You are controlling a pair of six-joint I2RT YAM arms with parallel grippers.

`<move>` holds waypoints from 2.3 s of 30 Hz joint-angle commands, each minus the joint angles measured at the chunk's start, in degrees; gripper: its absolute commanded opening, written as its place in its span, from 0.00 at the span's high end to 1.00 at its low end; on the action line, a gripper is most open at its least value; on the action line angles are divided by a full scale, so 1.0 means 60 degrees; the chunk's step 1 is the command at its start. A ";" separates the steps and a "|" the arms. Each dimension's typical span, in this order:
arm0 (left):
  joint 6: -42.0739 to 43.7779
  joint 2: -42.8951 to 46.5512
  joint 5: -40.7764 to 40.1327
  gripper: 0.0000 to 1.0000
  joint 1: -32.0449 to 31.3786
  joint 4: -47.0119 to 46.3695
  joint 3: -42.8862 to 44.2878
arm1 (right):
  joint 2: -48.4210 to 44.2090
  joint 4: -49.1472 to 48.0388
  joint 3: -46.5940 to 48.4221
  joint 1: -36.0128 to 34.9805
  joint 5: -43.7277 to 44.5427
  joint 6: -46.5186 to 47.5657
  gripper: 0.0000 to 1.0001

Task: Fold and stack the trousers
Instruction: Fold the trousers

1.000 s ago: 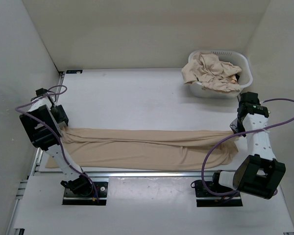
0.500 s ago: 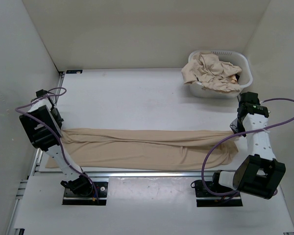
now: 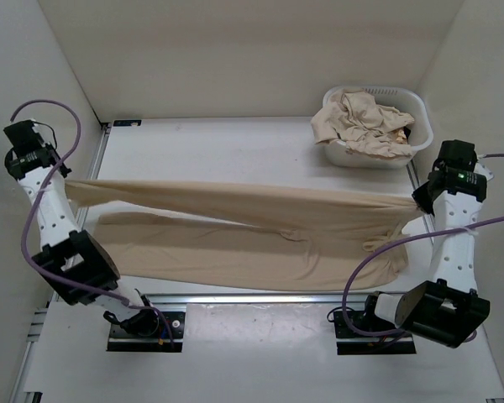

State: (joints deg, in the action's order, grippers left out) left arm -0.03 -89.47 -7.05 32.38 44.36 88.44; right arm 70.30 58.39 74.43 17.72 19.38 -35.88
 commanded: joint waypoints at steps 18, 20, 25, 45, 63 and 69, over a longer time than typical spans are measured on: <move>0.0005 0.2020 -0.0187 0.86 0.1150 -0.0875 -0.5199 | -0.1785 0.0624 -0.3480 0.0754 0.0023 -0.0728 1.00; 0.0005 0.2168 -0.0187 0.86 0.1151 -0.1079 -0.5584 | -0.1786 0.0625 -0.3791 0.0856 -0.0065 -0.0729 1.00; 0.0005 0.2431 -0.0362 0.86 0.1239 -0.1168 -0.6141 | -0.1786 0.0625 -0.4188 0.1501 -0.0490 -0.0817 1.00; 0.0005 0.2607 -0.0744 0.86 0.2352 -0.1270 -0.6727 | -0.2196 0.1255 -0.5036 0.1925 0.0052 -0.1373 1.00; 0.0005 0.2710 0.0003 0.42 0.0996 -0.0407 -0.5643 | -0.0745 0.0902 -0.2928 -0.1511 0.1470 -0.0811 0.25; 0.0005 0.1847 -0.0305 0.42 -0.0796 -0.0639 -0.7049 | -0.0015 -0.0882 -0.4958 -0.3905 -0.0077 -0.3217 0.42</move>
State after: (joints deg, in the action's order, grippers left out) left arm 0.05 -75.85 -9.50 29.93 38.98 49.54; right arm 67.48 57.01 50.70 -4.25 22.85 -46.61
